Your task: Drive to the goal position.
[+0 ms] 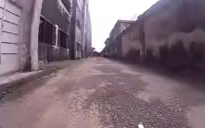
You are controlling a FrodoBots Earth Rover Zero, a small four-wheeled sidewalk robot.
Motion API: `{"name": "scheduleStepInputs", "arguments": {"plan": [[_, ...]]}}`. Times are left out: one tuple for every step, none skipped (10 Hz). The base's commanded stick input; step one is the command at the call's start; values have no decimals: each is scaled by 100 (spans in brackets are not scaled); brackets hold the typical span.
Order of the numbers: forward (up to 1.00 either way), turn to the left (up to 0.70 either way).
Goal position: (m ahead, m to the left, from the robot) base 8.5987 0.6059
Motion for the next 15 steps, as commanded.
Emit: {"name": "scheduleStepInputs", "arguments": {"plan": [[50, -50], [50, -50], [50, -50], [50, -50], [50, -50], [50, -50], [50, 0], [50, 0], [50, 0], [50, 0], [50, 0], [50, 0], [50, 0], [50, 0], [50, 0]]}}
